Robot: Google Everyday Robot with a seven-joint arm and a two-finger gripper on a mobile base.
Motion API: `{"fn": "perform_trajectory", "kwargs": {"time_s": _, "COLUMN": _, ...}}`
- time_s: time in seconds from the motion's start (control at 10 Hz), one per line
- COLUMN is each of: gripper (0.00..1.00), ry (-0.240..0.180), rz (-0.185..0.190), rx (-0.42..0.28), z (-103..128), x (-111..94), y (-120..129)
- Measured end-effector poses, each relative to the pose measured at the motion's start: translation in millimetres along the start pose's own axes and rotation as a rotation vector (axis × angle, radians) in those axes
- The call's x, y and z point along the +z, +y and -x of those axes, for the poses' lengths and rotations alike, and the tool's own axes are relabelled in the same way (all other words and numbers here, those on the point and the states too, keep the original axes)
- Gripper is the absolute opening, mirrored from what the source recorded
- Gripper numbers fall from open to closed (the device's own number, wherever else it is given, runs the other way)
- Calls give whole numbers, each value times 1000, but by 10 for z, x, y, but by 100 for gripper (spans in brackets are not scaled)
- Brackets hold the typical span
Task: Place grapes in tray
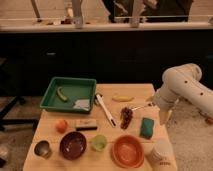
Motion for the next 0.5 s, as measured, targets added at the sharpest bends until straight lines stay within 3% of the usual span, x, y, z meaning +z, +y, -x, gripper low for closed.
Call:
{"fn": "perform_trajectory", "kwargs": {"time_s": 0.3, "gripper": 80, "ry": -50, "rz": 27, "rx": -117, "z": 134, "x": 216, "y": -96}}
{"fn": "perform_trajectory", "kwargs": {"time_s": 0.5, "gripper": 80, "ry": -53, "rz": 38, "rx": -125, "z": 152, "x": 235, "y": -98}}
